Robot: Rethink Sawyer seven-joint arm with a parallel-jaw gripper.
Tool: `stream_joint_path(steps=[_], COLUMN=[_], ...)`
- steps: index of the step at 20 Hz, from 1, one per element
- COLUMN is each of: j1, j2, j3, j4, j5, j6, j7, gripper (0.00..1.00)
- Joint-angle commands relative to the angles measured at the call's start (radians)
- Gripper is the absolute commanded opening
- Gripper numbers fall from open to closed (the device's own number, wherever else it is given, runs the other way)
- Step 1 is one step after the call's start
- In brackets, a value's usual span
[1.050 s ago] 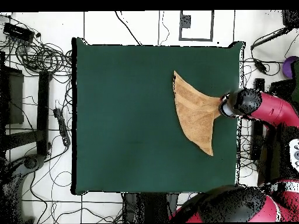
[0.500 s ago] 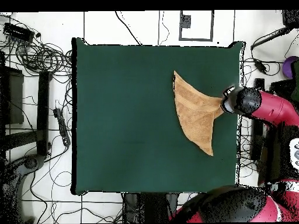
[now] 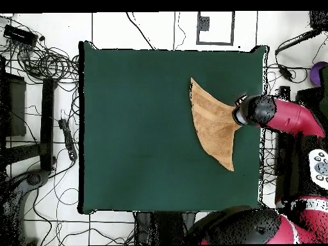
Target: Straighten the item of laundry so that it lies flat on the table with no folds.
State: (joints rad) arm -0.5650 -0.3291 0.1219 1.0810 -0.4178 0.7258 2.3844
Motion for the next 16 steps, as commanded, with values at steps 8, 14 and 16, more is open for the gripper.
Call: stream_joint_path(steps=[8, 14, 16], j1=[0.045, 0.04, 0.04], j2=[0.036, 0.037, 0.033], j3=[0.037, 0.032, 0.027], j4=[0.041, 0.081, 0.102], j5=[0.0, 0.008, 0.019], j6=[0.176, 0.167, 0.179], j7=[-0.131, -0.097, -0.078], gripper=[1.0, 1.0, 1.0])
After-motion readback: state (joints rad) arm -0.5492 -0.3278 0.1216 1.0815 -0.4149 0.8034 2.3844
